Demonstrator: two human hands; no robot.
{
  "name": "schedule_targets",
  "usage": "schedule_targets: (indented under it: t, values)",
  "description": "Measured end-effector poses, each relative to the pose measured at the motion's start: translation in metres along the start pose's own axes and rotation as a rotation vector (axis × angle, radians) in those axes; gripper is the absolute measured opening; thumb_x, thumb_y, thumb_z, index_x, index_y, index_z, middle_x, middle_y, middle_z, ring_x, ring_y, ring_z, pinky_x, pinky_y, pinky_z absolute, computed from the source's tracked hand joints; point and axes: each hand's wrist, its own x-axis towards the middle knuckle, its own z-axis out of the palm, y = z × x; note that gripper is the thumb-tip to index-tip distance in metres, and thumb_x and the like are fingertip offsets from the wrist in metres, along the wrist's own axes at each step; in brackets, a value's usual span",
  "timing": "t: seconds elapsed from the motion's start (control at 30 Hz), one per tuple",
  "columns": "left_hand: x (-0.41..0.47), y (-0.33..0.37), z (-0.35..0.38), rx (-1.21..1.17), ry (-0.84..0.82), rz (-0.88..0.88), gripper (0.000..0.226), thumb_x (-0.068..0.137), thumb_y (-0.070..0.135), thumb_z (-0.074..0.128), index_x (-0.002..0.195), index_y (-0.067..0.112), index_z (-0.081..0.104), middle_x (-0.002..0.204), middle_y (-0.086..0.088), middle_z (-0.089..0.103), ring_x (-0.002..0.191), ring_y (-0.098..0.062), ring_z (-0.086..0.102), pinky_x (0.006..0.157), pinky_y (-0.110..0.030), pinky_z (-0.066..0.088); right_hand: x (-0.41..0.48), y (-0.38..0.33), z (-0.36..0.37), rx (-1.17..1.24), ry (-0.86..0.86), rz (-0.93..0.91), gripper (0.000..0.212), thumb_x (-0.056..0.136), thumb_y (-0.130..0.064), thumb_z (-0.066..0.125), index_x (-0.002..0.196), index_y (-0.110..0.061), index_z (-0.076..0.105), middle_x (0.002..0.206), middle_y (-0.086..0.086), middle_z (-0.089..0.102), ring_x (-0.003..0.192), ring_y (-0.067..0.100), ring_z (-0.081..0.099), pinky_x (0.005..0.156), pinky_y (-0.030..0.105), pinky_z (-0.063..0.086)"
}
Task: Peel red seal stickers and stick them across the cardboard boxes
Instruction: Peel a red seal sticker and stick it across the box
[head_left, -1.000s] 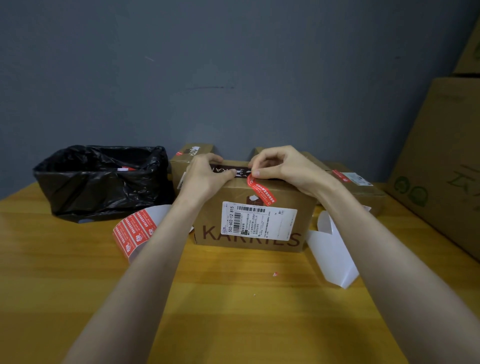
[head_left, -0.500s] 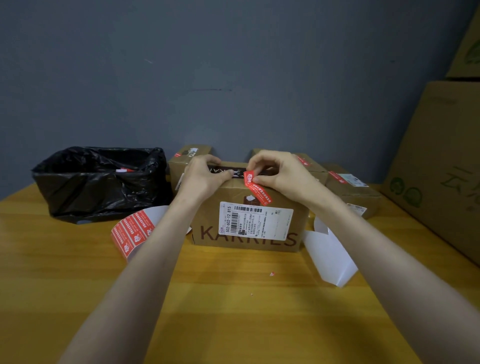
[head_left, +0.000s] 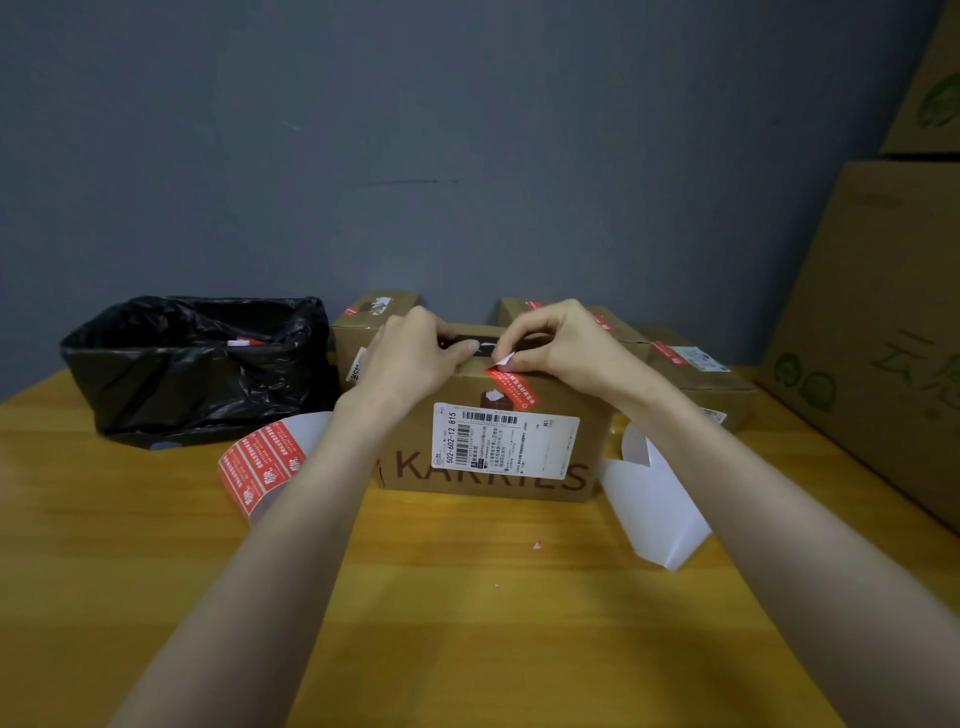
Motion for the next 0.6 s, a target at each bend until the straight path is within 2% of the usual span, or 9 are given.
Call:
schedule_targets:
  t: [0.07,0.17,0.33,0.6]
  values:
    - [-0.001,-0.004,-0.003,-0.024,-0.044,0.010,0.031,0.084,0.051,0.058,0.103,0.030,0.071,0.095,0.003,0.071,0.092,-0.020,0.063,0.080,-0.040,0.053,0.000,0.000,-0.001,0.021,-0.002,0.000,0.007,0.078,-0.003,0.071,0.079,-0.009,0.073,0.094,-0.002,0.066,0.086,0.003,0.060,0.076,0.011,0.047]
    - [-0.002,-0.006,-0.006,-0.053,-0.082,0.002,0.031,0.080,0.054,0.060,0.102,0.034,0.071,0.094,0.005,0.071,0.094,-0.017,0.063,0.081,-0.040,0.053,-0.001,0.001,0.001,-0.034,0.027,-0.016,0.006,0.077,-0.006,0.072,0.079,-0.011,0.074,0.103,-0.001,0.066,0.094,0.005,0.060,0.083,0.017,0.048]
    - [-0.002,-0.006,-0.005,-0.076,-0.090,-0.016,0.034,0.076,0.058,0.062,0.102,0.038,0.070,0.100,0.005,0.070,0.104,-0.023,0.060,0.088,-0.042,0.051,-0.010,0.005,0.008,-0.120,0.121,-0.045,0.005,0.081,-0.013,0.070,0.083,-0.015,0.074,0.096,-0.004,0.071,0.090,0.000,0.062,0.087,0.019,0.045]
    - [0.000,-0.003,-0.006,-0.083,-0.090,-0.030,0.031,0.079,0.051,0.064,0.106,0.036,0.069,0.104,0.002,0.069,0.105,-0.023,0.059,0.093,-0.042,0.048,-0.011,0.005,0.004,-0.073,0.085,-0.047,0.006,0.080,-0.009,0.070,0.084,-0.010,0.074,0.096,-0.003,0.071,0.090,-0.001,0.063,0.078,0.008,0.047]
